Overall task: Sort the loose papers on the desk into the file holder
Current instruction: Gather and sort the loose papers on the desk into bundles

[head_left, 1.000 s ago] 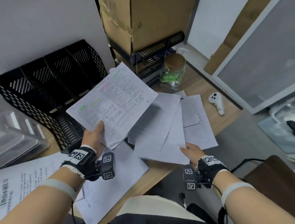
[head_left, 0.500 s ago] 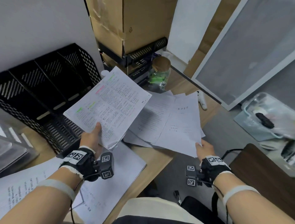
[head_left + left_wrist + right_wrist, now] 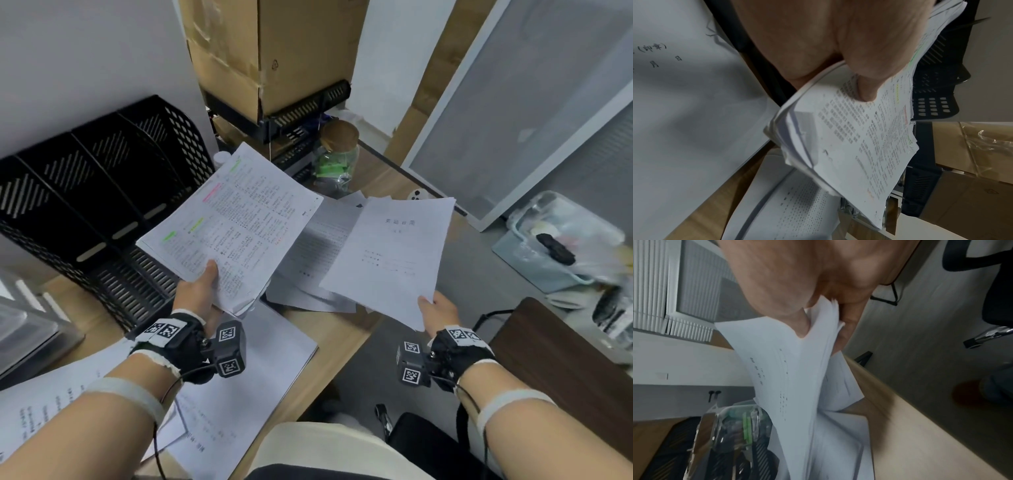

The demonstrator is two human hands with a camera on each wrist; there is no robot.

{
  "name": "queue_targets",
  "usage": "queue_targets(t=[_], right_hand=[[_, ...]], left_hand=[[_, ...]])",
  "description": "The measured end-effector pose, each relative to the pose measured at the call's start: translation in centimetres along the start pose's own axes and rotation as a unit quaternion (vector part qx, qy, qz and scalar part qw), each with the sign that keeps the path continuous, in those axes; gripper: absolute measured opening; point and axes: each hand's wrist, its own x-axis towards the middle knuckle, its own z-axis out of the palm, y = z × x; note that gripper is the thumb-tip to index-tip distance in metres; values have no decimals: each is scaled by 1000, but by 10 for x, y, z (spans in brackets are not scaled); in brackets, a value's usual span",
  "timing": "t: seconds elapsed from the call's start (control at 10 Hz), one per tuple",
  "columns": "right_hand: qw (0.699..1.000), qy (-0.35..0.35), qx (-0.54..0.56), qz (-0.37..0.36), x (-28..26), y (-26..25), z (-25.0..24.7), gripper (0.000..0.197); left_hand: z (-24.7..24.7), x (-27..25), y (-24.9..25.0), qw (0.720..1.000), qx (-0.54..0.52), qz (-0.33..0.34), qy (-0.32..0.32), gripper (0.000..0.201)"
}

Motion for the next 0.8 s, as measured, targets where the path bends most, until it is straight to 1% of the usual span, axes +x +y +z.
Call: queue_targets(t=[0.1,0.2,0.3,0.4,0.5,0.6,0.7,0.8], right_hand=[[999,-32,-10,-13,15,-10,18,31],[993,-102,-58,9,32,-22,44,29],[975,-182,-119,47,54,-28,77,28],[964,-198,-168,55,63,-38,105,34],[963,-179,-185,85,61,-49,122,72],[965,-177,-174,90,67,-54,134,87],[944,-245,-196,99,65,-61,135,59],[929,-288,-210,96,64,-65,130,51]], left_hand=[[3,-3,2,1000,-4,-4,9,30],[6,-4,3,1000,0,-1,21,39],[7,2,4,999,4,-7,46,43],[12,1,7,999,-2,-25,42,41],[16,2,8,999,-15,-25,44,38],[8,10,5,999,-24,-29,30,34],[4,12,6,999,-34,-32,16,27],[1,13,7,999,-42,-30,8,21]])
